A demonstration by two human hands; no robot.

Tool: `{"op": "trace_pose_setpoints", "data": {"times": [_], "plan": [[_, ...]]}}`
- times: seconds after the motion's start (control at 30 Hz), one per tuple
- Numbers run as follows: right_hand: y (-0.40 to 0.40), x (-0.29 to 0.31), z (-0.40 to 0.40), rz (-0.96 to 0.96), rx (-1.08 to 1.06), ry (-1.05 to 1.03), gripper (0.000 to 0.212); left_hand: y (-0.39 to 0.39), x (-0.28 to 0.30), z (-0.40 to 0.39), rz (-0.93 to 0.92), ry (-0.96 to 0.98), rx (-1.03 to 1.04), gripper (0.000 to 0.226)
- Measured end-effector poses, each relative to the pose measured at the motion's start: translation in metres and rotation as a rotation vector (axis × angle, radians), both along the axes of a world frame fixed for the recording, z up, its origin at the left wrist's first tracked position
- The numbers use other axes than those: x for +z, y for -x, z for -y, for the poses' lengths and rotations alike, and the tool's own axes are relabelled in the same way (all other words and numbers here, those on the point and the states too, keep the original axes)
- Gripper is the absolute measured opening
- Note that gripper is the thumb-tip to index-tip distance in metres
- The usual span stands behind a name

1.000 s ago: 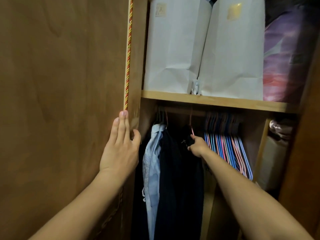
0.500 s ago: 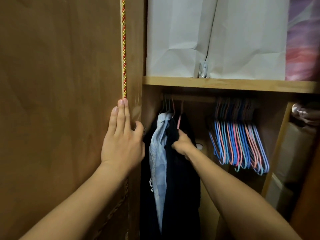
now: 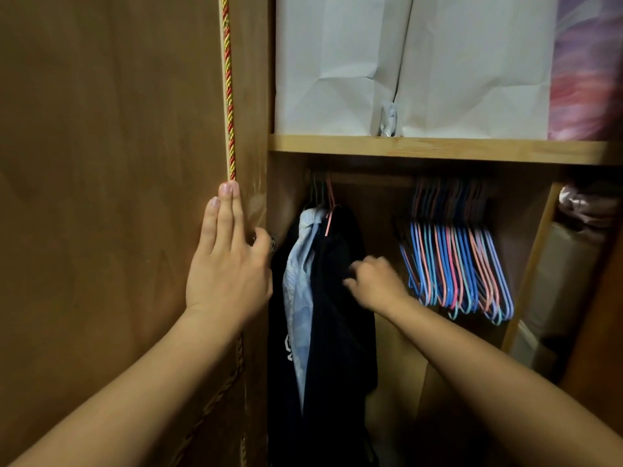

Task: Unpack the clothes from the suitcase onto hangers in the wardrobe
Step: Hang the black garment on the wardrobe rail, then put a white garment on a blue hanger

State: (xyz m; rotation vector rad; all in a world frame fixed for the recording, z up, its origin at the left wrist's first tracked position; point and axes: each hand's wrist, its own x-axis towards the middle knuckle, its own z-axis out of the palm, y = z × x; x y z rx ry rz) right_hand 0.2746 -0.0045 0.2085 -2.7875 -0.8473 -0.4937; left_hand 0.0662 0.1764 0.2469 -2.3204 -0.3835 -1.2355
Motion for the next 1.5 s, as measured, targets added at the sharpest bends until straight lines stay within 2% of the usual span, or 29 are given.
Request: {"op": "trace_pose_setpoints", "data": {"times": [0.03,0.07,0.1,0.2,0.27,0.33,0.47,0.57,0.73,0.83,0.9,1.0,1.1,1.2,1.27,1.37,1.43,1.5], "plan": [[-0.001,0.004,0.015,0.219,-0.093,0.069,0.034,0.0,0.0,0.0,0.002,0.004,0.0,0.034],[-0.004,0.007,0.03,0.36,-0.178,0.151,0.028,0.0,0.001,0.001,0.008,0.005,-0.003,0.033],[-0.006,0.012,0.043,0.413,-0.249,0.203,0.026,0.0,0.001,0.001,0.014,0.005,-0.01,0.033],[-0.014,0.015,0.068,0.392,-0.392,0.316,0.029,0.001,0.002,0.002,0.019,0.009,-0.03,0.03],[-0.018,0.012,0.073,0.403,-0.377,0.338,0.026,0.001,0.001,0.001,0.021,0.013,-0.044,0.029],[-0.022,0.011,0.074,0.377,-0.336,0.271,0.024,0.001,0.001,0.001,0.027,0.012,-0.052,0.029],[-0.029,0.02,0.072,0.201,-0.3,-0.054,0.024,0.001,0.0,-0.002,0.02,0.003,-0.056,0.031],[-0.033,0.028,0.063,0.153,-0.254,-0.253,0.02,0.001,0.0,-0.003,-0.006,0.01,-0.041,0.034],[-0.02,0.025,0.045,0.175,-0.202,-0.361,0.014,0.002,0.0,-0.002,-0.05,0.039,-0.025,0.035],[0.003,-0.008,0.044,0.244,-0.172,-0.423,0.014,0.005,0.002,0.003,-0.041,0.05,-0.02,0.031],[0.033,-0.05,0.055,0.27,-0.171,-0.467,0.02,0.008,-0.004,0.013,-0.017,0.121,-0.054,0.031],[0.1,-0.137,0.085,0.234,-0.223,-0.488,0.029,0.003,-0.034,0.038,-0.007,0.228,-0.268,0.039],[0.201,-0.223,0.116,0.158,-0.264,-0.558,0.036,-0.015,-0.103,0.076,-0.167,0.247,-0.591,0.042],[0.302,-0.288,0.14,-0.02,-0.388,-0.657,0.032,-0.02,-0.197,0.135,-0.418,0.666,-0.748,0.052],[0.353,-0.318,0.159,-0.138,-0.492,-0.825,0.03,-0.006,-0.261,0.169,-0.628,0.92,-0.74,0.063],[0.43,-0.346,0.196,-0.303,-0.766,-1.143,0.019,0.038,-0.354,0.219,-1.006,0.985,-0.735,0.075],[0.48,-0.349,0.219,-0.431,-0.906,-1.442,0.02,0.071,-0.402,0.248,-1.185,1.069,-0.636,0.079],[0.535,-0.348,0.25,-0.462,-1.031,-1.743,0.02,0.108,-0.431,0.286,-1.337,1.258,-0.568,0.079]]}}
